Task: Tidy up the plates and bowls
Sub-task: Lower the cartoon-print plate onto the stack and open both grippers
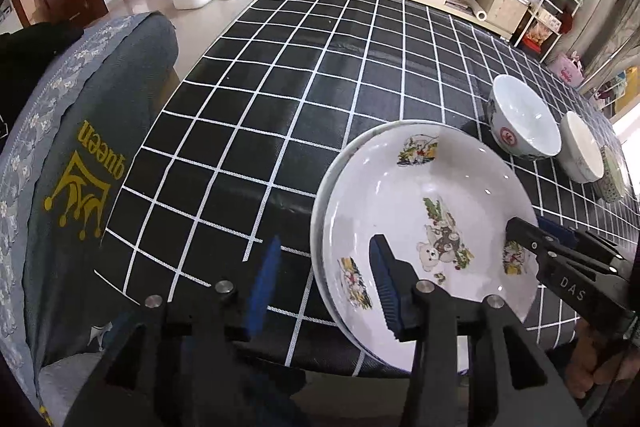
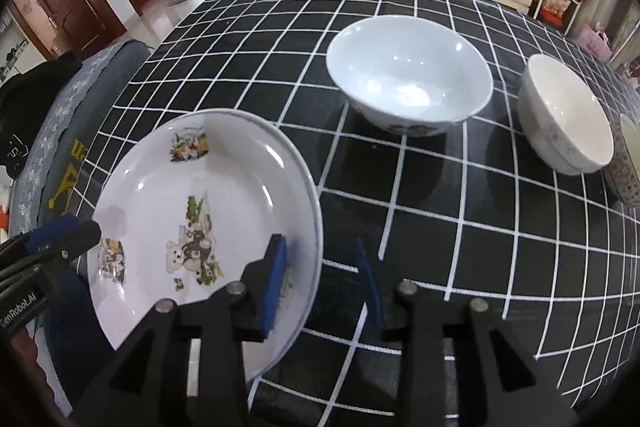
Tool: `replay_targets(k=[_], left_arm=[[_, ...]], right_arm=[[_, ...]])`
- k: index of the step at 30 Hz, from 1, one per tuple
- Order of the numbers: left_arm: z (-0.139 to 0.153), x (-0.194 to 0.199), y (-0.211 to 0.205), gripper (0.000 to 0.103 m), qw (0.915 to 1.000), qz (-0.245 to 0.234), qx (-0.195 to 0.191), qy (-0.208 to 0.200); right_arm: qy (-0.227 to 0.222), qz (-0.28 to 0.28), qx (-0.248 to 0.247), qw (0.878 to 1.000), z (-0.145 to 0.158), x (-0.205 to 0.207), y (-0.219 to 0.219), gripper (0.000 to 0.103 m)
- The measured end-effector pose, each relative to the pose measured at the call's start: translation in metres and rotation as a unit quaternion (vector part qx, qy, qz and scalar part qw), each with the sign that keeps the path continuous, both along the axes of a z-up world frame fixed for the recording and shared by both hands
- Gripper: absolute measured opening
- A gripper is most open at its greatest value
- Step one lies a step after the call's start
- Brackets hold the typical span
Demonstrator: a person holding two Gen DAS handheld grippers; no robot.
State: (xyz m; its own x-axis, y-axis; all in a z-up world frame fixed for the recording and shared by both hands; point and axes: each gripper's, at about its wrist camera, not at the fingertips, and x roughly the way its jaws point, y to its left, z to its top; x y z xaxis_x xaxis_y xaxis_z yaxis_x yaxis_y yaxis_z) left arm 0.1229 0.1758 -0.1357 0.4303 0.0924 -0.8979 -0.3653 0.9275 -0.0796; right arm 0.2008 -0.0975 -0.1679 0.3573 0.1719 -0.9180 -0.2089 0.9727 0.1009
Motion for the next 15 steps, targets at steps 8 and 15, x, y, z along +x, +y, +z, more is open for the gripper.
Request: replay_targets(k=[8, 15], left_arm=[[0.012, 0.000, -0.018, 0.043, 0.9998, -0.015, 0.010, -0.007], [0.026, 0.007, -0.041, 0.045, 0.9989, -0.039, 0.015, -0.020]], right_arm=[[-0.021, -0.018, 0.004, 1.000, 0.017, -0.006, -0.017, 0.065], [-0.037, -0.032, 0.002, 0.999, 0.035, -0.011, -0.038, 0.068]])
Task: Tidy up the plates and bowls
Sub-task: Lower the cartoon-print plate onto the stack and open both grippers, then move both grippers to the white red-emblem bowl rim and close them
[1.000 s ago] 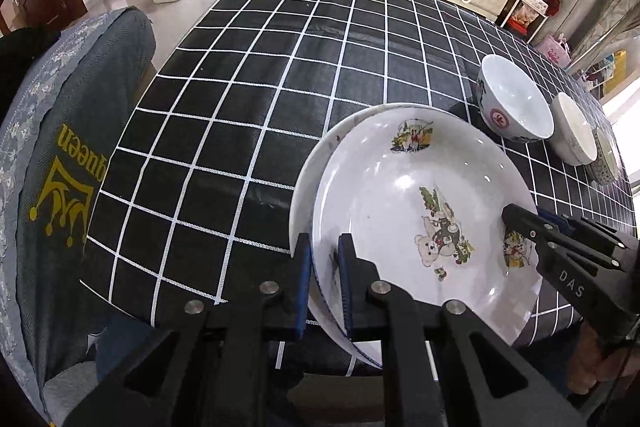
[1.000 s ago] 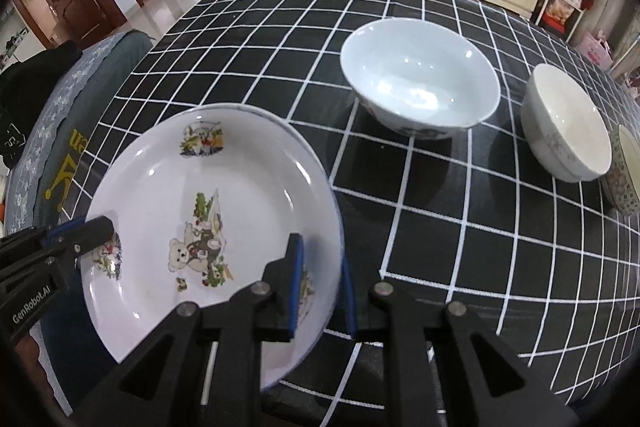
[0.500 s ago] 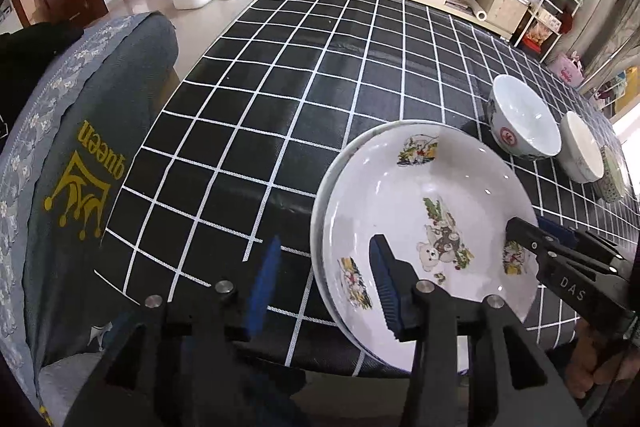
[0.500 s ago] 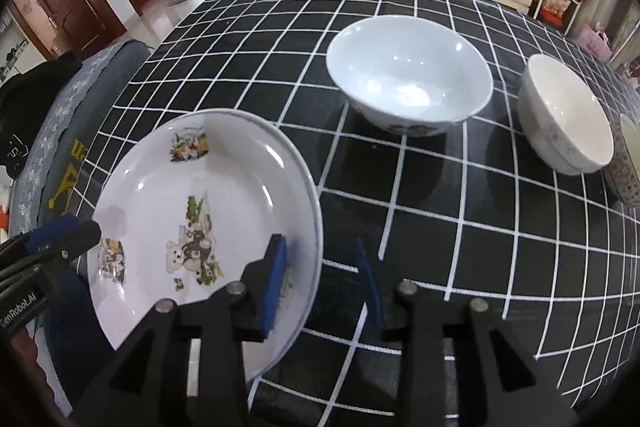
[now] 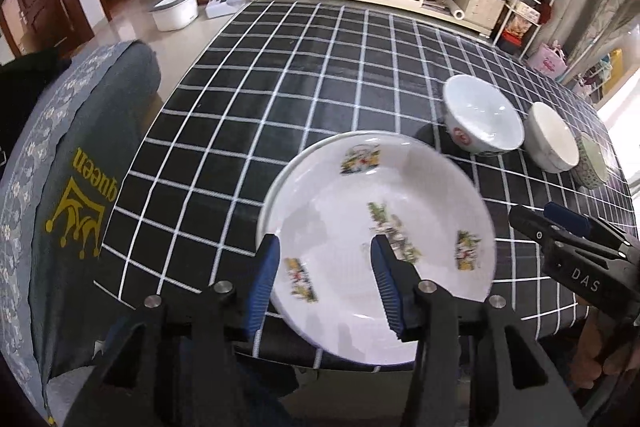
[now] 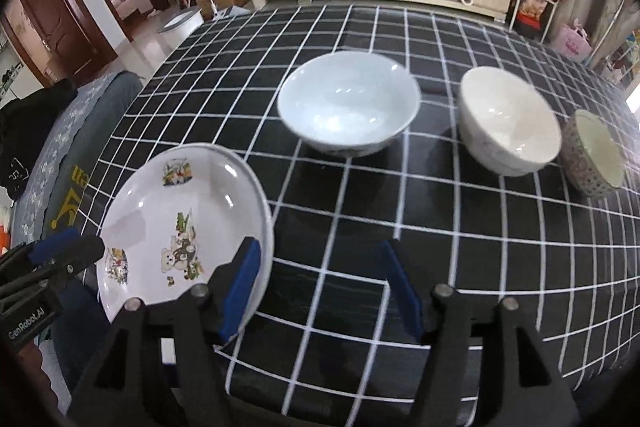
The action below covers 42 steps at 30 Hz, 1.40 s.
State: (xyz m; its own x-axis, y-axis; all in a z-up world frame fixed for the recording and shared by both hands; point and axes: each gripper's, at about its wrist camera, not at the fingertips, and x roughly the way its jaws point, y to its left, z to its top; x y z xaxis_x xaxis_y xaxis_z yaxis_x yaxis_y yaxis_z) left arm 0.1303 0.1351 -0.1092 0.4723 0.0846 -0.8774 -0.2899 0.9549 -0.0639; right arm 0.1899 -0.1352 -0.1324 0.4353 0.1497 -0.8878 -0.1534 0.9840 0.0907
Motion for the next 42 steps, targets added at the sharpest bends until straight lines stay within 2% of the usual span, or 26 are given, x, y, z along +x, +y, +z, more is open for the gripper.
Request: replay_targets(k=[12, 16, 24, 28, 42], left_arm=[[0.023, 0.025, -0.046, 0.045, 0.9986, -0.050, -0.001, -0.018], [0.032, 0.038, -0.053, 0.045, 0.9974, -0.062, -0.027, -0.024], [0.049, 0.070, -0.064, 0.045, 0.9958, -0.079, -0.022, -0.041], [0.044, 0.088, -0.063, 0.045, 0.9952, -0.086, -0.025, -0.039], [0.000, 0.159, -0.056, 0.045, 0.9944, -0.101, -0.032, 0.001]], right_arm=[[-0.019, -0.013, 0.005, 1.000, 0.031, 0.007, -0.032, 0.071], [-0.024, -0.014, 0.011, 1.000, 0.040, 0.012, -0.040, 0.071], [-0.027, -0.008, 0.018, 0.999, 0.050, 0.032, -0.049, 0.071], [-0.027, -0.010, 0.023, 0.999, 0.048, 0.046, -0.053, 0.071], [-0.004, 0.005, 0.011, 1.000, 0.010, 0.100, -0.047, 0.071]])
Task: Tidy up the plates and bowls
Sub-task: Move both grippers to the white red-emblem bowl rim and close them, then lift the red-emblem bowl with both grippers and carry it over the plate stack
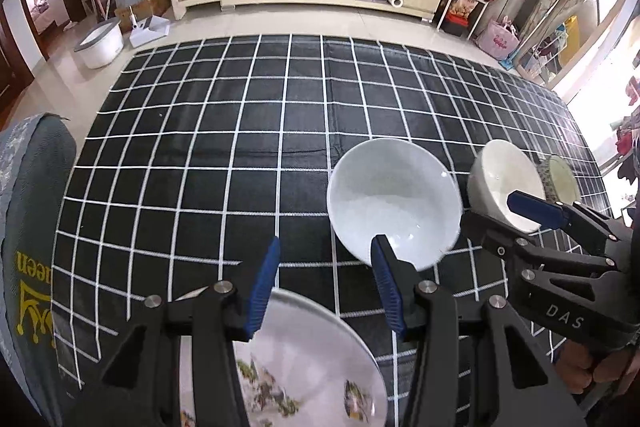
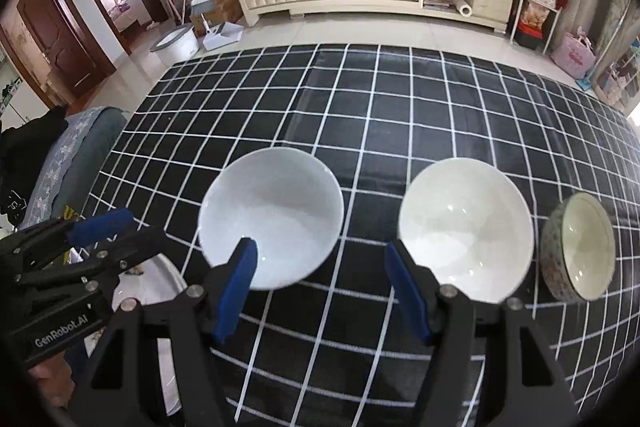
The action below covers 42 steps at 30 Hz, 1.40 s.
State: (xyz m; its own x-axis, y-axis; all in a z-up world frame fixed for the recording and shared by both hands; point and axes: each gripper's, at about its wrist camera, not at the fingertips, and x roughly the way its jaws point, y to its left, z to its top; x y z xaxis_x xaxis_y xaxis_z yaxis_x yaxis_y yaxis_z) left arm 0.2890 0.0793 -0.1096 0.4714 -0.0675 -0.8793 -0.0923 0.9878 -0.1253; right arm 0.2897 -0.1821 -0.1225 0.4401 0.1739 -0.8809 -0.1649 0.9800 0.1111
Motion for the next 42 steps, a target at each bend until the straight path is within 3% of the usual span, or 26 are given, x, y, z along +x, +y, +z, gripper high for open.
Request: replay_targets(k=[4, 8, 10, 12, 20, 23, 28, 42], left_arm=[[-0.015, 0.016, 0.001, 0.045, 0.9999, -0.004, 0.000, 0.012], [-0.026, 0.027, 0.001, 0.045, 0.9997, -0.010, 0.002, 0.023], [-0.031, 0.032, 0.003, 0.039, 0.9996, -0.008, -0.002, 0.026], [-0.036, 0.036, 0.002, 0.025, 0.9995, -0.008, -0.008, 0.031], [-0.041, 0.039, -0.008, 0.008, 0.9990, -0.030, -0.003, 0.033], [-0.041, 0.041, -0.013, 0.008, 0.9990, -0.029, 0.008, 0.033], [-0.036, 0.036, -0.008, 0.008, 0.9990, -0.021, -0.017, 0.037], [0.018, -0.012, -0.031, 0.008, 0.9993, -0.038, -0.002, -0.004]], right_arm=[[0.002, 0.002, -0.009, 1.000, -0.009, 0.012, 0.001, 0.070], [0.007, 0.008, -0.010, 1.000, -0.020, 0.021, 0.001, 0.058], [0.015, 0.008, -0.004, 1.000, -0.025, 0.026, 0.000, 0.047], [0.020, 0.009, -0.007, 1.000, -0.028, 0.029, 0.001, 0.039], [0.031, 0.003, -0.025, 0.999, -0.041, 0.031, 0.000, 0.012], [0.027, -0.005, -0.018, 0.999, -0.043, 0.030, -0.002, 0.011], [0.037, -0.024, -0.003, 0.999, -0.039, 0.029, -0.006, 0.010], [0.001, -0.054, 0.005, 0.999, 0.014, -0.023, -0.018, 0.010]])
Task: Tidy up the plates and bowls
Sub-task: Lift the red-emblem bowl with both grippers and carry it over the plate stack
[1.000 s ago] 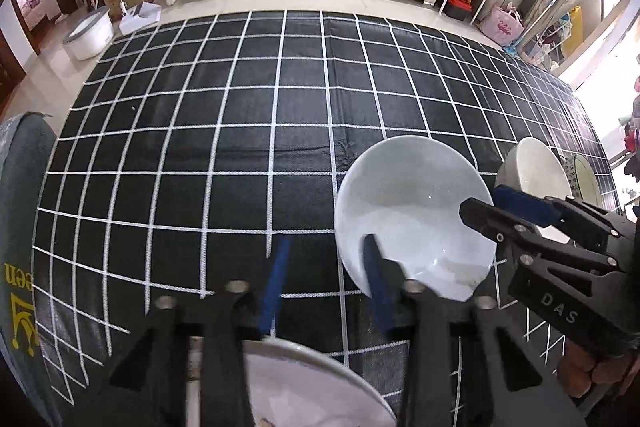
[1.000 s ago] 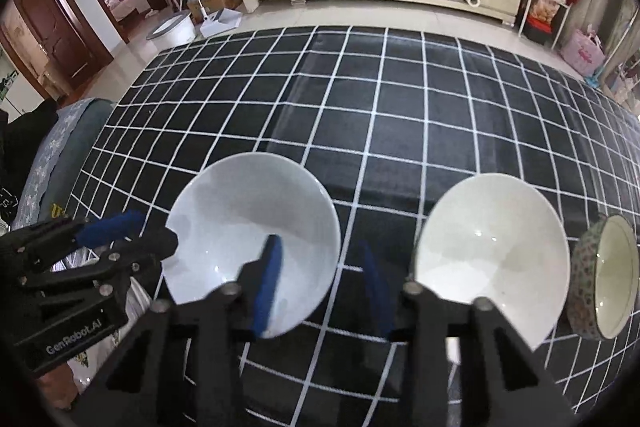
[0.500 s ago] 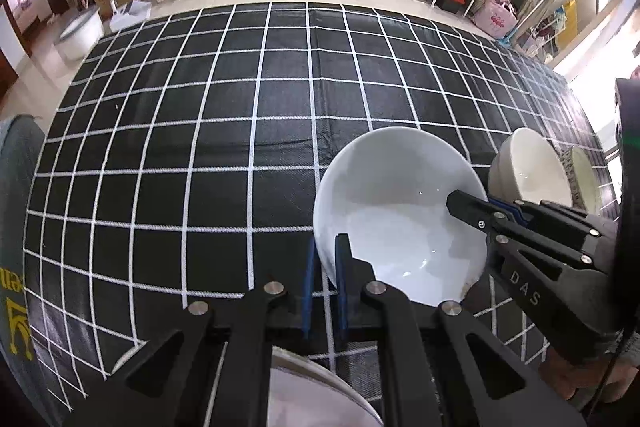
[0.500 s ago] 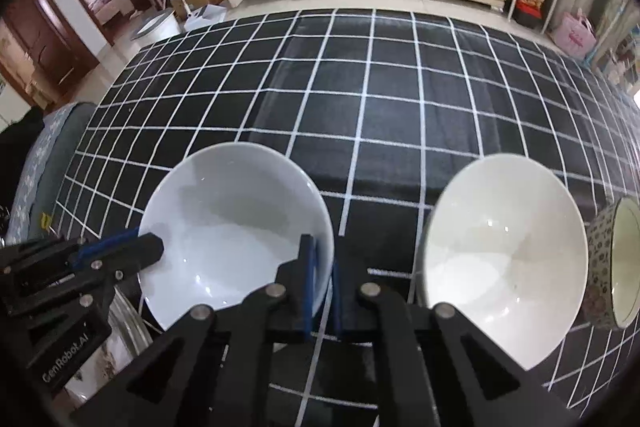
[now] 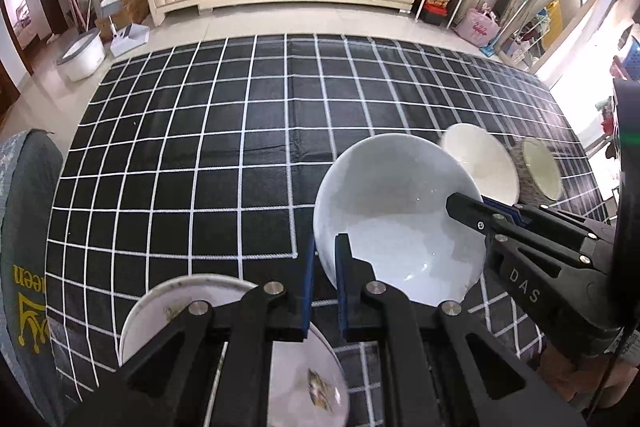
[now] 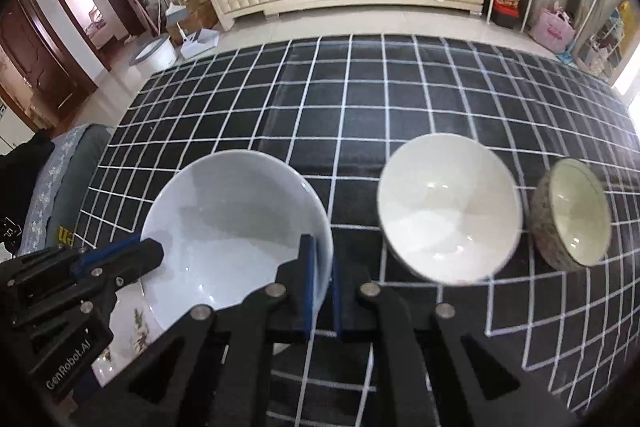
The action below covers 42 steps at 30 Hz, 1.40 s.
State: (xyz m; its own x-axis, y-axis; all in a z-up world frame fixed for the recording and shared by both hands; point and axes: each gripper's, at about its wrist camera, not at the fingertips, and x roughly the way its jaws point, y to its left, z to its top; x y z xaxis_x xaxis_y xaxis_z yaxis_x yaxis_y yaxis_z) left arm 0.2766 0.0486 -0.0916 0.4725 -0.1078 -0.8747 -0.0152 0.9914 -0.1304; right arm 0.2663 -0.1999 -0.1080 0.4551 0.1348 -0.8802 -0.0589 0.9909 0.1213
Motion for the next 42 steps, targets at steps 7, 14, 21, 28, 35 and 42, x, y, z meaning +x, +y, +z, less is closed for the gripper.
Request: replay_targets(k=[7, 14, 21, 28, 35, 42], left_arm=[[0.021, -0.034, -0.020, 0.008, 0.9997, -0.013, 0.008, -0.017], [0.021, -0.065, -0.041, 0.008, 0.9995, -0.027, 0.009, -0.014], [0.003, -0.086, -0.054, 0.008, 0.9995, -0.030, 0.014, 0.003], [-0.024, -0.088, -0.065, 0.008, 0.9984, -0.037, 0.019, 0.037], [-0.051, -0.086, -0.071, 0.008, 0.9972, -0.034, 0.018, 0.063], [-0.043, -0.084, -0.090, 0.000, 0.9967, -0.067, 0.008, 0.044]], right_arm=[[-0.034, -0.011, -0.007, 0.999, 0.035, -0.039, -0.010, 0.010], [-0.037, -0.027, -0.011, 0.999, 0.037, -0.068, -0.018, 0.011], [-0.014, -0.036, -0.007, 0.999, 0.019, -0.086, -0.025, 0.011], [0.017, -0.046, -0.005, 0.999, -0.009, -0.099, -0.031, 0.011], [0.044, -0.054, 0.004, 0.998, -0.036, -0.103, -0.037, 0.011], [0.052, -0.047, 0.006, 0.998, -0.040, -0.098, -0.031, 0.008]])
